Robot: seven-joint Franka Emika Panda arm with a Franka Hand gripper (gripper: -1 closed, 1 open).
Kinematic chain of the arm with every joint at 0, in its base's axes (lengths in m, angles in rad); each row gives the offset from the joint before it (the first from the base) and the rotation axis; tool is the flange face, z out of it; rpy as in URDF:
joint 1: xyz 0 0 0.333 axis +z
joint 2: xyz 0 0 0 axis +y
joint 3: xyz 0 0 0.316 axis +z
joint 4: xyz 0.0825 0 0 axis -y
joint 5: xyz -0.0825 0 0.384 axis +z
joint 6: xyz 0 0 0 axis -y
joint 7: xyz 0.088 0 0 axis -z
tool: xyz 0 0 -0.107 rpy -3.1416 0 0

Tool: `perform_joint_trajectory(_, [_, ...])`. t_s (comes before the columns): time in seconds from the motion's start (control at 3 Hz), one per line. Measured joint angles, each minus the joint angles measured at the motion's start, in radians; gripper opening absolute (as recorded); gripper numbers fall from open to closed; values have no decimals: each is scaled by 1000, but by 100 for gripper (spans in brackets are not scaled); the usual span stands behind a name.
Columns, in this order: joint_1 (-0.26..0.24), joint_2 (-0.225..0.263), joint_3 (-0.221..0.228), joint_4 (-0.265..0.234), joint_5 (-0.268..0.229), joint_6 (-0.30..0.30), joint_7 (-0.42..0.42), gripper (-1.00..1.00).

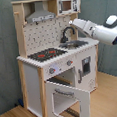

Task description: Play with the kitchen

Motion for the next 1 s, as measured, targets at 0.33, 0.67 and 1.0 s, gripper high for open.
perform_joint_trajectory(0.33, [0,4,-34,28,8,48,-106,100])
perform_joint_trajectory(0.67, [-1,11,-65,57,20,85,-213,100])
perform_joint_trajectory(1.0, [-2,21,-93,84,35,110,-319,100])
